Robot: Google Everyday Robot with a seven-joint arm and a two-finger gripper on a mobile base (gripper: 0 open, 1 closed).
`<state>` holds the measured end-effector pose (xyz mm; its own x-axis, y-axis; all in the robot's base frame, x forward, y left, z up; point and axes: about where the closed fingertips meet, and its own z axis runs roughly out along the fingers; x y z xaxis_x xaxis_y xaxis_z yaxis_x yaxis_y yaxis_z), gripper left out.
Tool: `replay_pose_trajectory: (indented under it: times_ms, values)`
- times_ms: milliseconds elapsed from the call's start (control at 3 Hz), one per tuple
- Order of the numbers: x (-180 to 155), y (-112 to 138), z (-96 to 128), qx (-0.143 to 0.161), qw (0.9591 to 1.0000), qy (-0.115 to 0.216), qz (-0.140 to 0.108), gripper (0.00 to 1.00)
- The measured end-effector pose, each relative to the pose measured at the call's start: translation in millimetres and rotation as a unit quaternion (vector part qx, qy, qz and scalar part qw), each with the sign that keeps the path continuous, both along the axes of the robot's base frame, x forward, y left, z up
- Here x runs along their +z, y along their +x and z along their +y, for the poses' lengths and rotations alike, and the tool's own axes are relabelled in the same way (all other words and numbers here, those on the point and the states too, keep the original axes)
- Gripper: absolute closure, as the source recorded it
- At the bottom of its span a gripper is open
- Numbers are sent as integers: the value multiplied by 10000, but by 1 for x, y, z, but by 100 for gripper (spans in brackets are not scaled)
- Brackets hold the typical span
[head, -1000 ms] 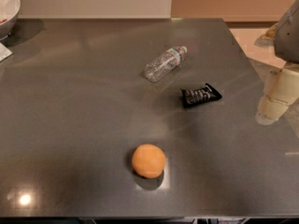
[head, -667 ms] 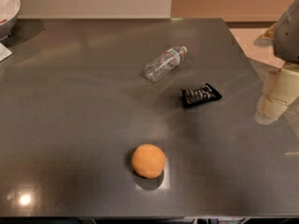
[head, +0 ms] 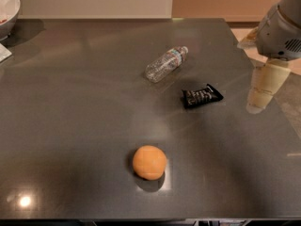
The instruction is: Move rxbar chocolate near orange
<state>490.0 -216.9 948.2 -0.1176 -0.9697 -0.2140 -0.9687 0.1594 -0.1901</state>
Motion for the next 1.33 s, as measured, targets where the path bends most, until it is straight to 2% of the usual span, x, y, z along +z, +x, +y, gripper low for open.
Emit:
replay_pose_trajectory:
  times_ms: [667,1000,1333]
  values:
    - [-29,31,3,352,9992,60,190,0]
    - [-65,55,11,617,9970,143,440,0]
    - [-90,71,17,561,9966,185,572,0]
